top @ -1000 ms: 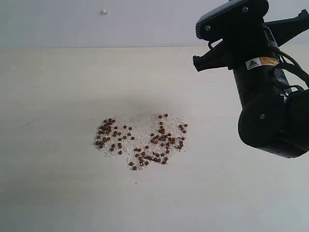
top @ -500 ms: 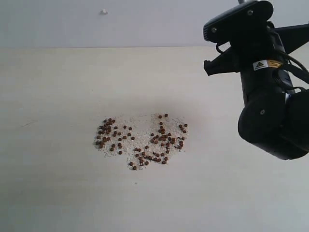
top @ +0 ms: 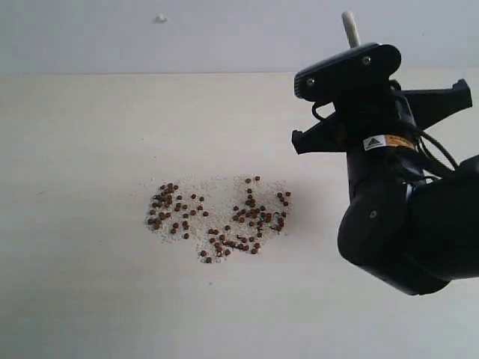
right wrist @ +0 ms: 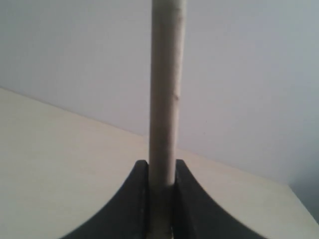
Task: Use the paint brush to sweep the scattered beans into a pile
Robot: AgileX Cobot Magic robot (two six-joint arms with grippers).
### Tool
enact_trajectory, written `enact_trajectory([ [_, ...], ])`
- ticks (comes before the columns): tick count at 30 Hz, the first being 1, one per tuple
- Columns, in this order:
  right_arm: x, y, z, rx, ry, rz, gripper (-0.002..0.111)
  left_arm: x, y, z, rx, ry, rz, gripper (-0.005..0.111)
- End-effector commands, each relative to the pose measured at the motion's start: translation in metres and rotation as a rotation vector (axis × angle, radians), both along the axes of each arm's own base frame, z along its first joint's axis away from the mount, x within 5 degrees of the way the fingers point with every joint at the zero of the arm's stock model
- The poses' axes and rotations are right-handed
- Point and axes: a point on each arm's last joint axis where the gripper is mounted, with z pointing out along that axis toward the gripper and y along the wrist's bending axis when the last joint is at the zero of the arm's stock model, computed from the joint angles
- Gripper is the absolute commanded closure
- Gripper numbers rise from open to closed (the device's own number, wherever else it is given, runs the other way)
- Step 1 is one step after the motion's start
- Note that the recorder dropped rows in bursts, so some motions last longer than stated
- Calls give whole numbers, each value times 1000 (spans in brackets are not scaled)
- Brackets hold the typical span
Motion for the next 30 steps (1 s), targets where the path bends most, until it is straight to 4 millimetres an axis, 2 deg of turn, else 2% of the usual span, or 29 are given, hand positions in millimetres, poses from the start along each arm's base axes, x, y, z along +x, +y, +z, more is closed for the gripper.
enact_trajectory([
  [1, -2, 5, -23, 31, 31, -17, 108, 0, 0, 1, -13, -11, 4, 107],
  [8, 1, 29, -49, 67, 7, 181, 108, 0, 0, 1, -13, -11, 1, 107],
  [12, 2, 31, -58, 60, 21, 206, 108, 0, 0, 1, -13, -11, -1, 107],
  [24, 1, 47, -57, 108, -9, 368, 108, 0, 0, 1, -13, -11, -1, 107],
  [30, 9, 56, -55, 126, 2, 345, 108, 0, 0, 1, -13, -11, -1, 107],
])
